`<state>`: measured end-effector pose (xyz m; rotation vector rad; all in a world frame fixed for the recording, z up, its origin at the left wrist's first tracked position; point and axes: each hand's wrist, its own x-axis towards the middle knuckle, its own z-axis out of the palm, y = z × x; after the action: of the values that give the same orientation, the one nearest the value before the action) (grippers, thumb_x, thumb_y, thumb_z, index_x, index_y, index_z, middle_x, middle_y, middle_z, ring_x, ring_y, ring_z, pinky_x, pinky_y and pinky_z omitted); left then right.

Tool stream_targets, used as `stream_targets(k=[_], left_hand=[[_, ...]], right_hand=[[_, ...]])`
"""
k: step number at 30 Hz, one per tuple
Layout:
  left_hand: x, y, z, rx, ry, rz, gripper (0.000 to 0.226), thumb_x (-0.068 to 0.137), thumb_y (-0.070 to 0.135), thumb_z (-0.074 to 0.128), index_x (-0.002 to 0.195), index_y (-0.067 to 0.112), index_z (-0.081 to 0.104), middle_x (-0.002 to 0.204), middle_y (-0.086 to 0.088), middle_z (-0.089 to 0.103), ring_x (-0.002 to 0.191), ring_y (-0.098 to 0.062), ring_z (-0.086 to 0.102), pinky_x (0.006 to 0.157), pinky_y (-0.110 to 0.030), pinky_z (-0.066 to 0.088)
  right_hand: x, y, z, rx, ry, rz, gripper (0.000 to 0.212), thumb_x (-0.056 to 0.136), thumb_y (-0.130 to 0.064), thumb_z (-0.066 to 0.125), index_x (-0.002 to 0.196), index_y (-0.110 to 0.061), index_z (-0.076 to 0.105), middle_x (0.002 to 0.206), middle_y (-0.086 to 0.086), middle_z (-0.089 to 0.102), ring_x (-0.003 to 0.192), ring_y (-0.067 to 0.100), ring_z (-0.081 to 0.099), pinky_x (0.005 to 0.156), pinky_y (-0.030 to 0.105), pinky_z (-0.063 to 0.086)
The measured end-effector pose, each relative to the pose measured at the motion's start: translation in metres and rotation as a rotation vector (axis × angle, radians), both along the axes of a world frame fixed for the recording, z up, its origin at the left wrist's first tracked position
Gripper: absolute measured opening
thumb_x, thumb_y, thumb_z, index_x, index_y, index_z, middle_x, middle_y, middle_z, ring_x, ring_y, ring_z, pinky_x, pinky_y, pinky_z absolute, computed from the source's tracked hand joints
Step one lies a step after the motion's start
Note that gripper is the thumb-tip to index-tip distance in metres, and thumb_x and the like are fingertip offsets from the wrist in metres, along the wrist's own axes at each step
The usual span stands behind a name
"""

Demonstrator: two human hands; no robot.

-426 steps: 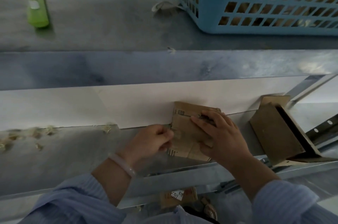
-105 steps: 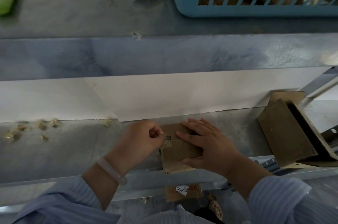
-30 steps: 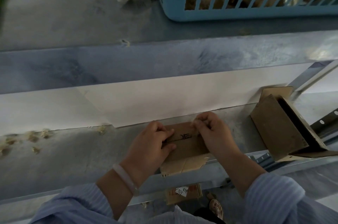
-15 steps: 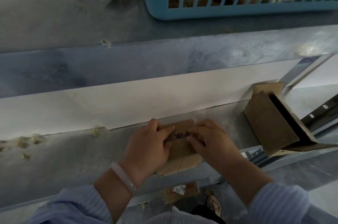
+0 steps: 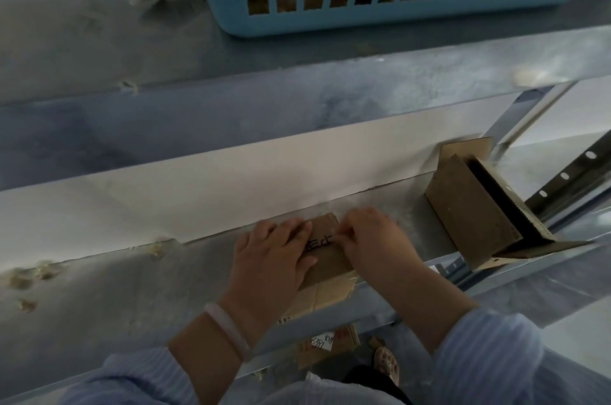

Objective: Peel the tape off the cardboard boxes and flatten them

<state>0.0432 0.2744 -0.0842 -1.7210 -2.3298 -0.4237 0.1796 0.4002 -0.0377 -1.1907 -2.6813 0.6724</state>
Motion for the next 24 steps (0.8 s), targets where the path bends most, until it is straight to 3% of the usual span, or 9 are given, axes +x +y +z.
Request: stream_targets(k=[5, 8, 14, 18, 21, 24], left_hand=[[0.000, 0.000, 0.003, -0.039, 0.000, -0.002, 0.052, 0.089, 0.054, 0.036, 0.125, 0.028, 0.063, 0.127, 0.013, 0.059, 0.102, -0.018, 0.047, 0.080, -0.038, 0.048], [0.000, 0.000, 0.005, -0.039, -0.002, -0.009, 0.053, 0.088, 0.054, 0.036, 0.125, 0.028, 0.063, 0.127, 0.013, 0.059, 0.102, -0.017, 0.046, 0.080, -0.038, 0.048], [0.001, 0.000, 0.009, -0.033, 0.030, -0.012, 0.052, 0.086, 0.053, 0.037, 0.122, 0.028, 0.066, 0.126, 0.012, 0.061, 0.099, -0.020, 0.052, 0.076, -0.037, 0.049], [0.001, 0.000, 0.009, -0.046, 0.029, -0.011, 0.053, 0.086, 0.053, 0.037, 0.122, 0.027, 0.066, 0.126, 0.012, 0.061, 0.099, -0.022, 0.054, 0.076, -0.038, 0.049], [0.000, 0.000, 0.008, -0.045, 0.024, -0.003, 0.054, 0.086, 0.054, 0.036, 0.122, 0.027, 0.065, 0.125, 0.012, 0.061, 0.099, -0.023, 0.055, 0.075, -0.039, 0.050], [0.002, 0.001, 0.007, -0.036, 0.027, 0.011, 0.054, 0.087, 0.054, 0.036, 0.122, 0.025, 0.065, 0.123, 0.011, 0.062, 0.099, -0.022, 0.052, 0.076, -0.038, 0.047]], right_hand=[[0.017, 0.017, -0.006, -0.323, 0.231, -0.244, 0.005, 0.092, -0.017, 0.063, 0.088, -0.016, 0.061, 0.080, -0.003, 0.068, 0.075, 0.011, 0.067, 0.074, 0.031, 0.058], [0.020, 0.010, -0.018, -0.572, 0.472, -0.450, 0.004, 0.092, -0.009, 0.063, 0.091, -0.011, 0.060, 0.086, 0.005, 0.069, 0.075, 0.014, 0.070, 0.068, 0.028, 0.061], [0.014, 0.003, -0.041, -0.867, 0.768, -0.792, 0.006, 0.089, -0.009, 0.067, 0.094, -0.012, 0.064, 0.098, 0.012, 0.068, 0.090, 0.026, 0.069, 0.079, 0.040, 0.060], [0.018, 0.009, -0.033, -1.203, 0.960, -0.763, 0.005, 0.091, -0.002, 0.063, 0.096, -0.002, 0.061, 0.095, 0.018, 0.067, 0.085, 0.027, 0.068, 0.075, 0.038, 0.059], [0.030, 0.021, -0.020, -1.229, 0.880, -0.565, 0.015, 0.095, -0.008, 0.058, 0.106, -0.001, 0.063, 0.099, 0.022, 0.070, 0.085, 0.027, 0.071, 0.075, 0.037, 0.061], [0.039, 0.029, -0.012, -1.242, 1.029, -0.552, 0.023, 0.102, -0.022, 0.047, 0.113, -0.008, 0.063, 0.104, 0.019, 0.072, 0.090, 0.029, 0.072, 0.082, 0.043, 0.060]])
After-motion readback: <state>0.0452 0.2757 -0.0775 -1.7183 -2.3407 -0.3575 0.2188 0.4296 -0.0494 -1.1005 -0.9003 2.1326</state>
